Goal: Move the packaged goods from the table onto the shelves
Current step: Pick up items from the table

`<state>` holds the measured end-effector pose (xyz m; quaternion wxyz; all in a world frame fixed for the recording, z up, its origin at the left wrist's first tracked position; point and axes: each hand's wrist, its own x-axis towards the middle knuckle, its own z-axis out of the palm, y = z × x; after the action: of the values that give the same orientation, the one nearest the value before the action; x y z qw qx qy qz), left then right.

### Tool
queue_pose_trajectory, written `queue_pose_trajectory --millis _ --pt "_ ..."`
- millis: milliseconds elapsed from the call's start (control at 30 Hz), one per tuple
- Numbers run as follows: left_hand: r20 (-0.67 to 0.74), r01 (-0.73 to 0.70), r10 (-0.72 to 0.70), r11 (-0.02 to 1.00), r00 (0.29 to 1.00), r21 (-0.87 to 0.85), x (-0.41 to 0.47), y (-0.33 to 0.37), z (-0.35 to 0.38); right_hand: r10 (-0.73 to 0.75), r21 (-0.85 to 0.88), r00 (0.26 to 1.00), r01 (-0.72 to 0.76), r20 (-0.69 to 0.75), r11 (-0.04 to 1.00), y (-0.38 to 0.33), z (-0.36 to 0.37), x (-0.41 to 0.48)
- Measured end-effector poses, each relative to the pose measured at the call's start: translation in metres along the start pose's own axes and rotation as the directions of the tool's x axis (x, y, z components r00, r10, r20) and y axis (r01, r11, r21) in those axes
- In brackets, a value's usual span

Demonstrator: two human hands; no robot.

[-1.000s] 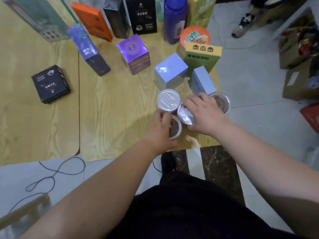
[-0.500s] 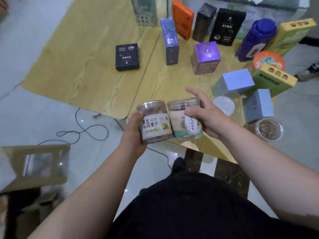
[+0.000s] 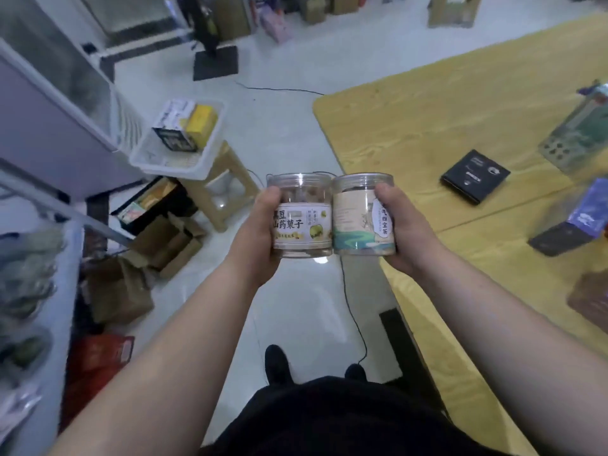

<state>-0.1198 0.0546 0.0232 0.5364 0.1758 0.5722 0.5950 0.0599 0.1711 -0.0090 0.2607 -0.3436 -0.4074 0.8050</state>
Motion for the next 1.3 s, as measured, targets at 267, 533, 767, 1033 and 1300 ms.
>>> queue_pose_trajectory --millis 267,533,767,1033,1300 --pt "-0.515 -0.223 0.127 0.967 0.847 -0.127 -0.125 0.026 -0.125 0.162 -0.190 0.882 -0.084 0.443 0.978 0.034 0.185 0.029" --pt "-0.839 -0.441 0.052 0.867 0.541 -0.231 -0.280 0.028 -0.233 0.300 -0.314 0.607 -0.086 0.736 0.945 0.110 0.386 -0.023" --pt "-0.960 -0.643 0.099 0.760 0.261 -0.096 -0.409 0.033 -0.312 0.330 -0.351 0.366 -0.009 0.870 0.936 0.171 0.537 -0.097" --pt "-0.983 -0.688 0.183 0.710 -0.022 0.148 -0.536 0.016 -0.366 0.377 -0.378 0.025 0.046 0.926 0.925 0.231 0.665 -0.193" --pt "-0.932 -0.597 0.268 0.716 -0.245 0.363 -0.601 0.010 -0.409 0.410 -0.411 -0.175 0.036 0.895 0.911 0.270 0.752 -0.246"
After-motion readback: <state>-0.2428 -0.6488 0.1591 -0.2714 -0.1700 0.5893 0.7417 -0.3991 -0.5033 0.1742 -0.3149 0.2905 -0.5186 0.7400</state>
